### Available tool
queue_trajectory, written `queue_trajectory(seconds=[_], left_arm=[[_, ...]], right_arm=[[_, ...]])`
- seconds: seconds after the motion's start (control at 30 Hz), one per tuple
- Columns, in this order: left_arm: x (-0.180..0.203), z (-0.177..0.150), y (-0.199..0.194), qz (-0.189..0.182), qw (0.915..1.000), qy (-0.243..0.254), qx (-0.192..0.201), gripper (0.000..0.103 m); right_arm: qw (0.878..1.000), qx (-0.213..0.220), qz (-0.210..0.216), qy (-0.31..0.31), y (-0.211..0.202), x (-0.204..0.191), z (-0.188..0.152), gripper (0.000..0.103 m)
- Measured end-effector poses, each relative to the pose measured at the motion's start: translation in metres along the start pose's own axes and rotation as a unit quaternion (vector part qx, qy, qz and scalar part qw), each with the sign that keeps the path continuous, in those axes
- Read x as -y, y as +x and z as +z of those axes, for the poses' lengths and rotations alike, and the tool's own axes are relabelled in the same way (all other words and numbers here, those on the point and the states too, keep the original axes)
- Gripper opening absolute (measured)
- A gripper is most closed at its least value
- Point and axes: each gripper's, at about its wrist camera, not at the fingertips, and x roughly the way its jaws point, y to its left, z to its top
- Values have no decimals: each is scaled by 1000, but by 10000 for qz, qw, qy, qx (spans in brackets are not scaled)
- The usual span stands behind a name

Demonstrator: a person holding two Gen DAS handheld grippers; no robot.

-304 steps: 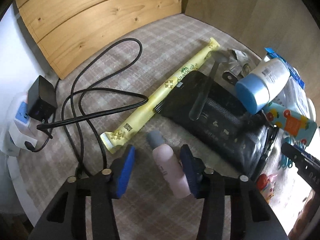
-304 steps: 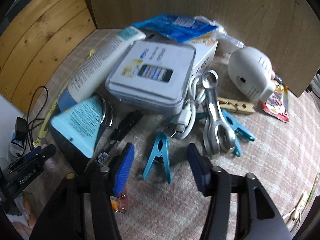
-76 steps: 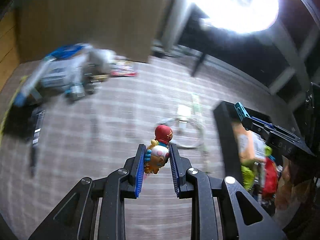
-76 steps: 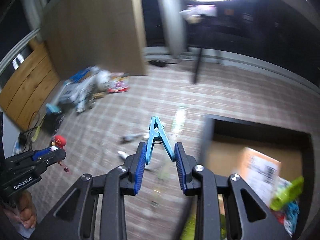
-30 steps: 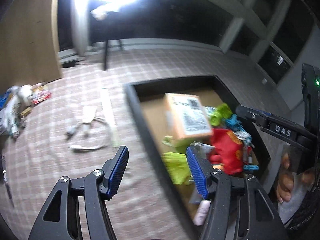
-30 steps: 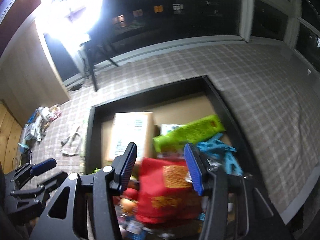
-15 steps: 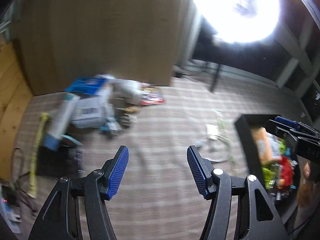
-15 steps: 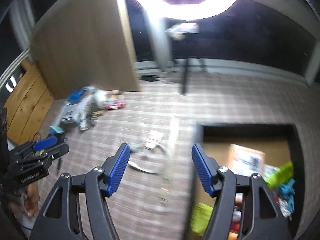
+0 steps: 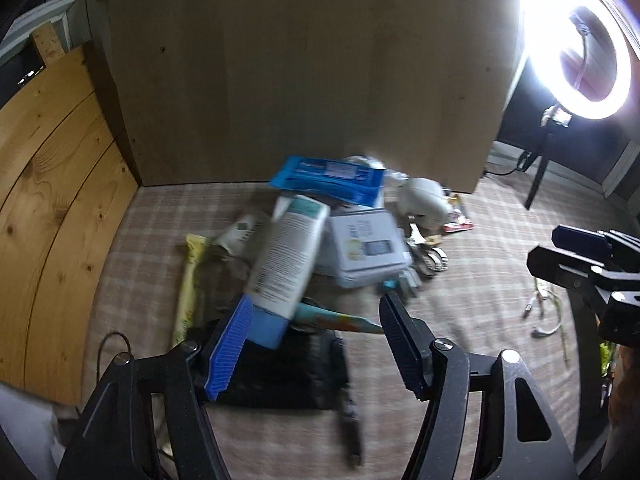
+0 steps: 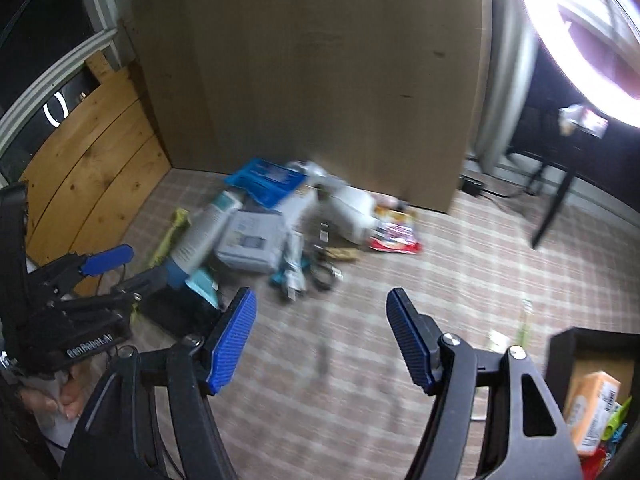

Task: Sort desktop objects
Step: 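Move both open tools back to the object pile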

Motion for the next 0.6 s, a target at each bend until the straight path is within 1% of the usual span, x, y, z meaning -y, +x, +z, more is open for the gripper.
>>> queue_trajectory(seconds=[0.17, 0.37, 0.43, 0.5, 0.6], left_arm=[[-23, 9, 26, -93, 9998, 64, -146, 70], [-39, 18, 50, -211, 9993, 141, -289, 71], [-44, 21, 58, -255, 9990, 150, -332, 71], [-48, 25, 64, -321, 9988, 82, -373, 71], [-54, 32, 72, -428, 9981, -159, -416, 70]], right_arm=[[9998, -177, 37, 49, 32, -28, 22, 68], [9990, -446, -31, 89, 68, -43, 39, 69], [9984, -533, -57, 161, 80, -41, 43, 69], [9976, -581, -65, 368, 89, -34, 47, 69], [9944, -714, 79, 773, 101, -17, 50, 69]])
